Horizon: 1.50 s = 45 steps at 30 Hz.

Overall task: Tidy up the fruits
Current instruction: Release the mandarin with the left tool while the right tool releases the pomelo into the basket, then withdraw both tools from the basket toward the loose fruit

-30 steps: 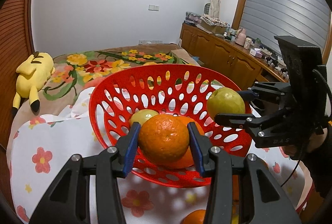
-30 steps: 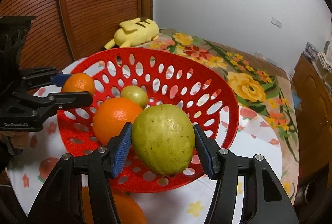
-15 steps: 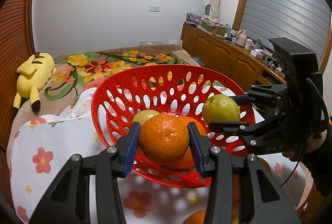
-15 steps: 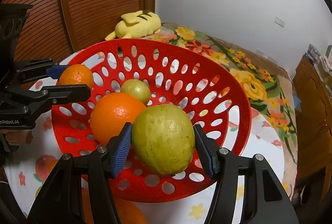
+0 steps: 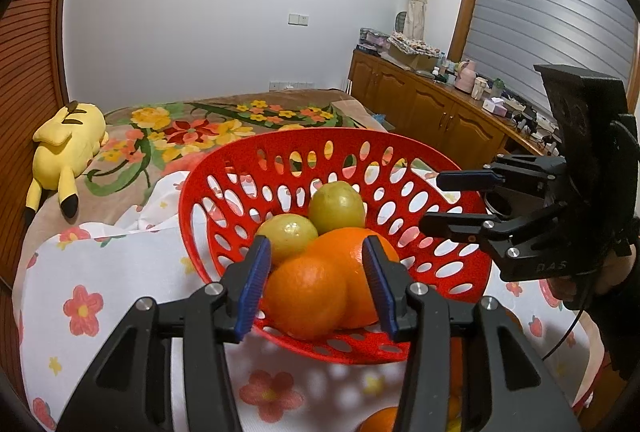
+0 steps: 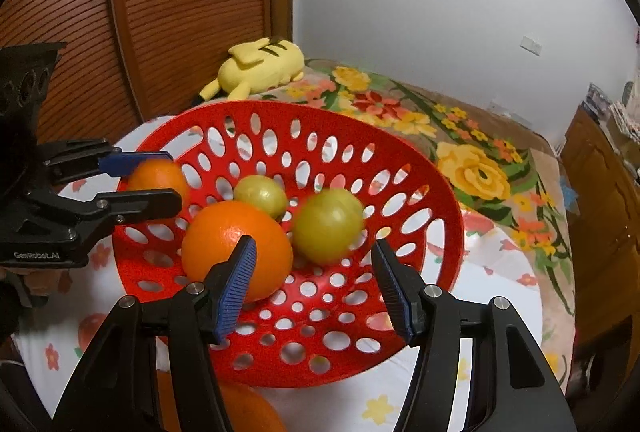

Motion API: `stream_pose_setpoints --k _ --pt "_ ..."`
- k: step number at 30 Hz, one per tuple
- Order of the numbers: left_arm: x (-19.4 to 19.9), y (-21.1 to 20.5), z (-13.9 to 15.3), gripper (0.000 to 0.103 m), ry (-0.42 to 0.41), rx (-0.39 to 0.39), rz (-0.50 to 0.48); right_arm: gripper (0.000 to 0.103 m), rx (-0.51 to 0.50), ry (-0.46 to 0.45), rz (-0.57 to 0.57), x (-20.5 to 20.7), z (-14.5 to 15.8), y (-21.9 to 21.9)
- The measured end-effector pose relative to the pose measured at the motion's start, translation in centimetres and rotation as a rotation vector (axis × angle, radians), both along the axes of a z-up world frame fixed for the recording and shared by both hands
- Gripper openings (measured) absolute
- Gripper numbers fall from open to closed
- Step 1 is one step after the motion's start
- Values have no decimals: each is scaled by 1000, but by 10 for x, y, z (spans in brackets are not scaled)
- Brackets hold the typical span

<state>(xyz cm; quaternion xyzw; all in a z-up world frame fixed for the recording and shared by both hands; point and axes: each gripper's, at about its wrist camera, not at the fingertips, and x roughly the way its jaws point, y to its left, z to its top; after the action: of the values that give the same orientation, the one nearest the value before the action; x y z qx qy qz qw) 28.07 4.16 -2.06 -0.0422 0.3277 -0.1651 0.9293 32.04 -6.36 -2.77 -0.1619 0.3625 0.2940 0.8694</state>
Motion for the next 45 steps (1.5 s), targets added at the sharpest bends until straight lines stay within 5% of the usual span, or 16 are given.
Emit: stream_pose_setpoints --k 22,35,45 --pt "-30 -2 23 58 -55 6 13 62 43 -58 -37 -34 30 -19" --pt "-84 -11 47 66 -107 20 3 63 78 -118 -54 -91 59 -29" --pt "-119 -23 36 67 -91 32 -17 63 133 -99 -96 -137 46 -49"
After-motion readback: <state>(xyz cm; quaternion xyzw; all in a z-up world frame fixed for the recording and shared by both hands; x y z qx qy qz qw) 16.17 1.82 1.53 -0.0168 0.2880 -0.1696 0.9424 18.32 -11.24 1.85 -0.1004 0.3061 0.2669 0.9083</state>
